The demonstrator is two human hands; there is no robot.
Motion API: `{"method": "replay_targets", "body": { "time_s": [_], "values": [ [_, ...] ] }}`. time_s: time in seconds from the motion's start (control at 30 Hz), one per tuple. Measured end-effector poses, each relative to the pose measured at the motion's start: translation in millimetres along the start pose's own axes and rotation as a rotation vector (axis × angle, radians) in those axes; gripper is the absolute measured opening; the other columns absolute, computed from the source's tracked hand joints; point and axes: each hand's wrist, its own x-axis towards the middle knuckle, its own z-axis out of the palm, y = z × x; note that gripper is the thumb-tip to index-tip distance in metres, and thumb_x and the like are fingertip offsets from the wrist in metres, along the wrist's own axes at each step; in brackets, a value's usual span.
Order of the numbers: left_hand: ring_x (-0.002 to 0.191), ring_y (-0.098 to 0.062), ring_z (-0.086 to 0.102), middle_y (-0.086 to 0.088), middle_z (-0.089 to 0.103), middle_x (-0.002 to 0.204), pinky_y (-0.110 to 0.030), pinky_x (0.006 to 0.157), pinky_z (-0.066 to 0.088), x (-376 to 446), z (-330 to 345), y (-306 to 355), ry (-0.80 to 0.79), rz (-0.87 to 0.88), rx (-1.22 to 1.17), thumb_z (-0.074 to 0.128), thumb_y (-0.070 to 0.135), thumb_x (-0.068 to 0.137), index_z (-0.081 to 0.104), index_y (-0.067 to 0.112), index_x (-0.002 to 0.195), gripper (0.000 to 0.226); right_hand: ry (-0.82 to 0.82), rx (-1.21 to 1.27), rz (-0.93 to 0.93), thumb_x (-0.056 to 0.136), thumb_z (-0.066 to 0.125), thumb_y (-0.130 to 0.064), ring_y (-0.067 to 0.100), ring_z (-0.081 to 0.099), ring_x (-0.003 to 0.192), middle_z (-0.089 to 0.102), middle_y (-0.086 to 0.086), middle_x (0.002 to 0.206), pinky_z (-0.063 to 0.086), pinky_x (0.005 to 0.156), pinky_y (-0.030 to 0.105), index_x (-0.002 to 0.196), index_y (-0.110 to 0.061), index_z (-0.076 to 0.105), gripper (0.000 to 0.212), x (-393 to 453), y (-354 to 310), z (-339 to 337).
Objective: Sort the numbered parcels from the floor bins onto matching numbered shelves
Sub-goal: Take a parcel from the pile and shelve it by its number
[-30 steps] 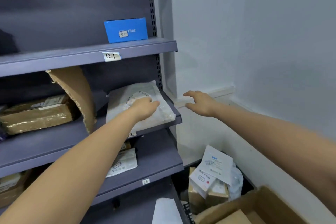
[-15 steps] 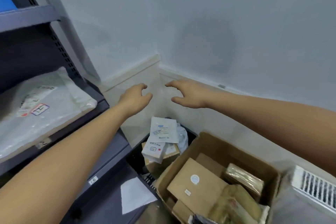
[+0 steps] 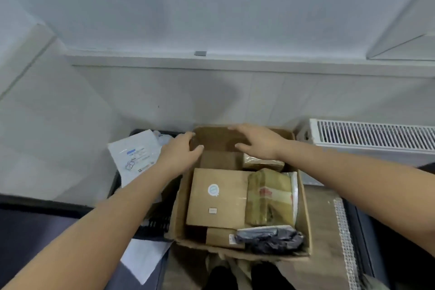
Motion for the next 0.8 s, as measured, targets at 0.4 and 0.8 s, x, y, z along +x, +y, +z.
{"method": "replay_targets", "body": {
  "time_s": [0.4, 0.8],
  "values": [
    [0.133, -0.023, 0.04, -0.005, 0.041, 0.148, -0.036, 0.109, 0.035, 119, 120, 6, -0.299, 0.066, -0.042, 0.054, 0.042, 0.094, 0.035, 0.018, 0.147, 0.061, -0.047, 0.073, 0.323, 0.094, 0.054, -0.033, 0.024, 0.041, 0.134, 0.038, 0.004, 0.15, 0.039, 0.103, 0.034, 0.15, -0.022, 0.03, 0.062, 33, 131, 85],
    [0.132, -0.03, 0.044, -0.009, 0.045, 0.146, -0.038, 0.105, 0.036, 233, 279, -5, -0.402, -0.313, -0.31, 0.046, 0.056, 0.095, 0.041, 0.013, 0.145, 0.066, -0.005, 0.252, 0.788, 0.098, 0.04, -0.054, 0.036, 0.047, 0.125, 0.045, 0.019, 0.141, 0.04, 0.098, 0.04, 0.142, -0.006, 0.034, 0.065, 94, 265, 179]
  ]
}}
